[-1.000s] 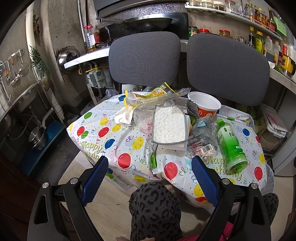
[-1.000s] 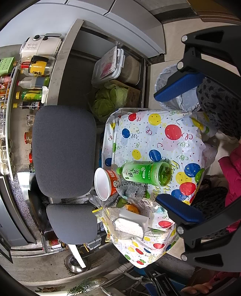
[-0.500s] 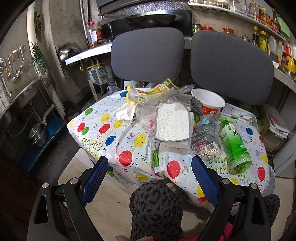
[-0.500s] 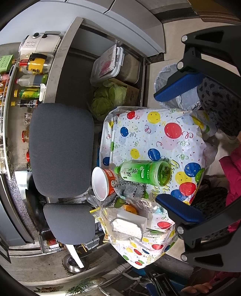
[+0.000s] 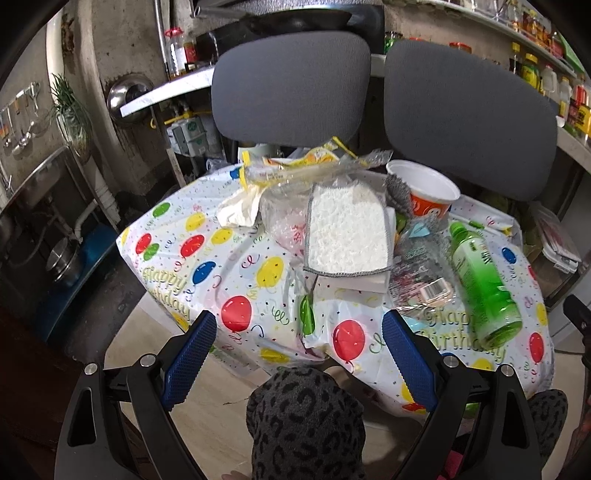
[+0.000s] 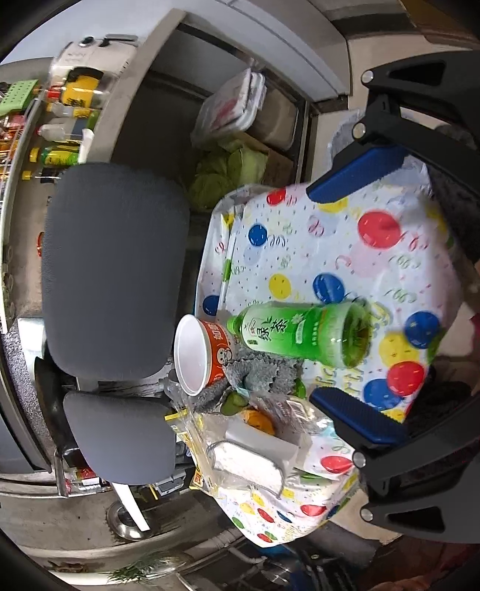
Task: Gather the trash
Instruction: 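Move the right tool to the green tea bottle and close on it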
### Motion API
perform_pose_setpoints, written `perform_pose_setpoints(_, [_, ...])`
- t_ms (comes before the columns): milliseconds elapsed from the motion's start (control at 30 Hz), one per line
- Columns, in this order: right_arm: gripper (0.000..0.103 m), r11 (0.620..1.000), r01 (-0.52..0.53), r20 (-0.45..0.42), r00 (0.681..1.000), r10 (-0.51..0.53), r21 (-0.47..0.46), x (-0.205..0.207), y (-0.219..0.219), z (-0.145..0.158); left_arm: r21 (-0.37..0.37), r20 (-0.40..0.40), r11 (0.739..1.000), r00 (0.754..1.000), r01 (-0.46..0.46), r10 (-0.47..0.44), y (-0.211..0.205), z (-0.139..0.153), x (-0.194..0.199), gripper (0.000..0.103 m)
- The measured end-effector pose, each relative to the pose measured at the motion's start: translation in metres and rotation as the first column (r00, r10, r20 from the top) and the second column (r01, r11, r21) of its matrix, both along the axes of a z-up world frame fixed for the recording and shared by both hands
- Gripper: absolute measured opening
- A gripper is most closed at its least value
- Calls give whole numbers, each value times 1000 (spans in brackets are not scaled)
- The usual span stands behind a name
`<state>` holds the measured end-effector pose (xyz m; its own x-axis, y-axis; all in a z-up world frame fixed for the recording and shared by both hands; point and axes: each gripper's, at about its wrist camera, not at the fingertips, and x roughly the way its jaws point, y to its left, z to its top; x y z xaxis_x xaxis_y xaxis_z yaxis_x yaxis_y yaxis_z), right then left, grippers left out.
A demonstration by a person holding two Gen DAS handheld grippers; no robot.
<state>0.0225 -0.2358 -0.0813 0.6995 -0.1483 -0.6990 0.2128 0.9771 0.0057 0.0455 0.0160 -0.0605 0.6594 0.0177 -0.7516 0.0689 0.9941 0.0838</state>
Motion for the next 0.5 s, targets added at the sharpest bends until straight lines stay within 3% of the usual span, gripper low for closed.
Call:
perform_pose_setpoints(167, [97,1000,9,-40,999,-7,30,29,-1,-28,-28,-21,1000,1000,-5,5,1,-22,18,91])
perform_pose_setpoints(500, [97,999,-32,-115,993,31,-13,74,15,-72,-75,-43,996,998,50,-53,-6,-53,47,90])
